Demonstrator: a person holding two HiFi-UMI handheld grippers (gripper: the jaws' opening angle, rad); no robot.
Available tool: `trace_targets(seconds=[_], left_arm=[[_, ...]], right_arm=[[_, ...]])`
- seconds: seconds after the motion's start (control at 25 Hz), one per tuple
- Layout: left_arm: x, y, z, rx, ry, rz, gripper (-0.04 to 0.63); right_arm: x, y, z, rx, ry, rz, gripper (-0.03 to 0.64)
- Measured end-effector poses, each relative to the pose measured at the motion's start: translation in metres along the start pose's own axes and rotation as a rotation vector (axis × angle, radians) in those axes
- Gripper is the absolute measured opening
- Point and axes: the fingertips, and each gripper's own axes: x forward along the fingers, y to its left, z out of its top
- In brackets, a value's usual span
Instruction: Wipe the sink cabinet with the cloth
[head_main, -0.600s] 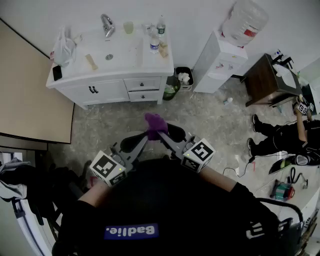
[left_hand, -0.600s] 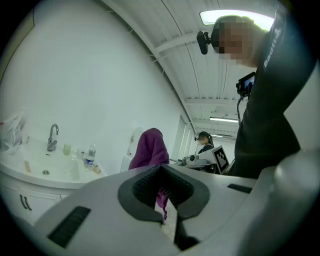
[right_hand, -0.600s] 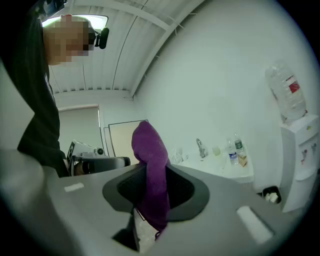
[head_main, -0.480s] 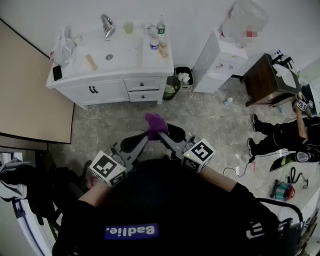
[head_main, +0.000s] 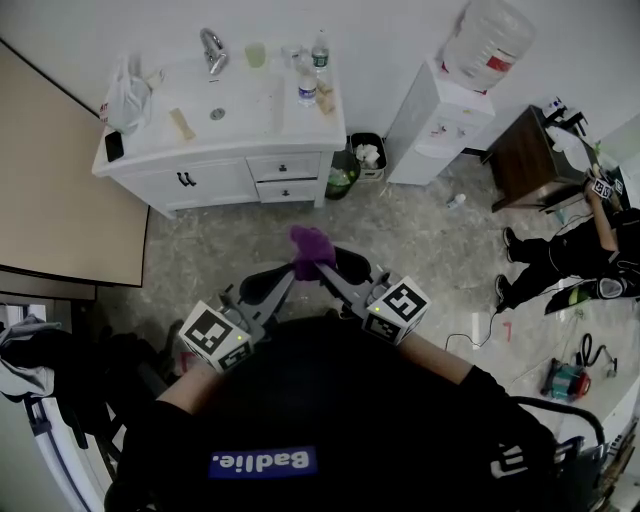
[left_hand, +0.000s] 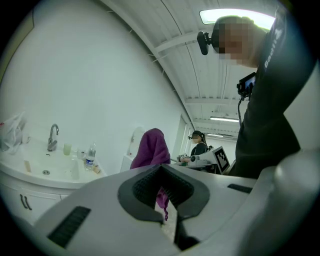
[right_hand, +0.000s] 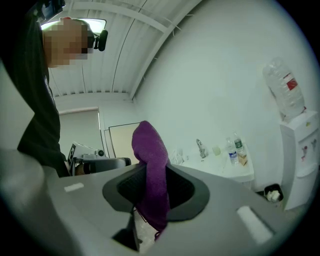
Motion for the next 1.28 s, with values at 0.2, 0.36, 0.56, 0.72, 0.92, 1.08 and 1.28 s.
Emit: trace_targets(seconds=[0.2, 0.36, 0.56, 0.72, 0.92, 1.08, 1.28], left_arm=[[0.008, -0.005, 0.0, -0.01, 0.001, 0.017, 0.002], [0.02, -0.004, -0.007, 0.006, 0.001, 0.043, 0.002], [0.017, 0.013, -0.016, -0.014, -0.002, 0.101, 0.002], [0.016, 0.048, -0.018, -0.028, -0.002, 0.101, 0.002], [0.014, 0.109, -0.017, -0.041, 0.012, 0.033, 0.002], [0.005, 0.173, -0.009, -0.028, 0.028, -0.024, 0.002], [-0.005, 0.25, -0.01, -0.051, 0.049, -0.064, 0.002]], right_arm=[[-0.008, -0.007, 0.003, 0.024, -0.015, 0.006, 0.104], [-0.012, -0.021, 0.002, 0.039, -0.029, 0.026, 0.104], [-0.004, -0.045, -0.016, 0.081, -0.001, 0.021, 0.104], [0.022, -0.06, -0.024, 0.053, 0.055, -0.007, 0.104], [0.087, -0.078, -0.031, 0.041, 0.09, -0.042, 0.104], [0.153, -0.094, -0.035, 0.041, 0.097, -0.088, 0.104], [0.228, -0.117, -0.066, 0.075, 0.13, -0.145, 0.104]])
